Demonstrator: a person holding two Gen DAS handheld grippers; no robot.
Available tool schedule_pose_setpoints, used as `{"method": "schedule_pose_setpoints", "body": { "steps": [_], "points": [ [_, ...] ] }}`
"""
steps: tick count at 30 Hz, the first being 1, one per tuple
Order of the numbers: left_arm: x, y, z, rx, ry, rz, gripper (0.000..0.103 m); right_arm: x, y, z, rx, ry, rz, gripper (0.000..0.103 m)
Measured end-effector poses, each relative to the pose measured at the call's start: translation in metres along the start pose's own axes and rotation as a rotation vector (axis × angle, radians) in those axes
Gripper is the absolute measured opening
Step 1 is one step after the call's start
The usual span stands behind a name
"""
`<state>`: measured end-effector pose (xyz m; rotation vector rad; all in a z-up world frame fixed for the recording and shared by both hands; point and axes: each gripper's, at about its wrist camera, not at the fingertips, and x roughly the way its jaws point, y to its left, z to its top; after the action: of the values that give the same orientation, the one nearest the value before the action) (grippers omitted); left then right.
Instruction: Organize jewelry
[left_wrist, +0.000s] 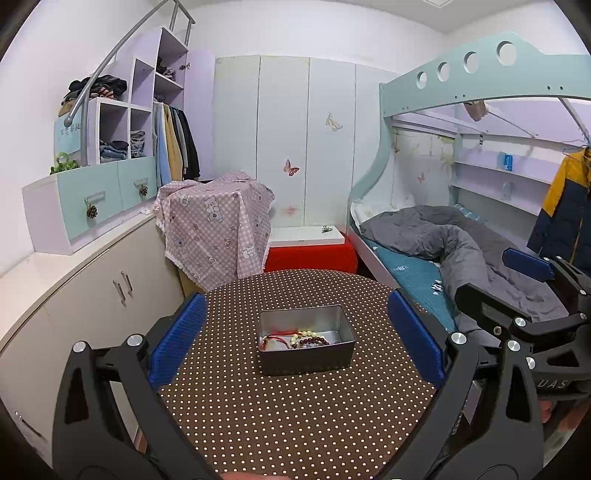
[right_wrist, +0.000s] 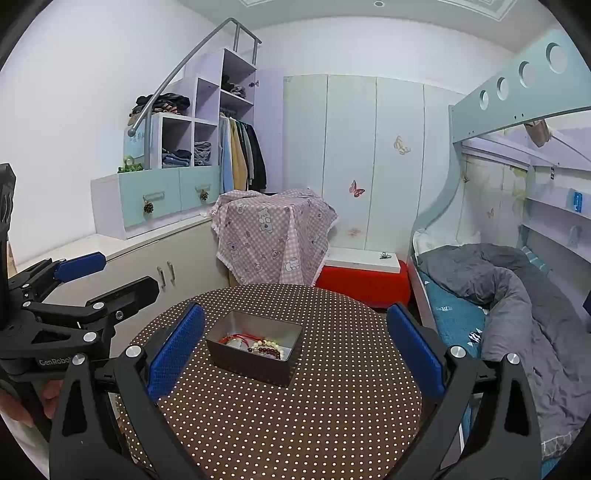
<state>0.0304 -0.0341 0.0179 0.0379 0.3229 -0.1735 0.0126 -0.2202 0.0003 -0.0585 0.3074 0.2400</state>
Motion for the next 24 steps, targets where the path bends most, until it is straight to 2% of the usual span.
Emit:
{"method": "schedule_pose_setpoints", "body": {
  "steps": [24],
  "points": [
    [-0.0065, 0.0007, 0.0038, -0.002, 0.000, 0.025, 0.096, -0.0035, 0.0045, 0.0010, -0.003, 0.003, 0.001, 0.095]
  ]
}}
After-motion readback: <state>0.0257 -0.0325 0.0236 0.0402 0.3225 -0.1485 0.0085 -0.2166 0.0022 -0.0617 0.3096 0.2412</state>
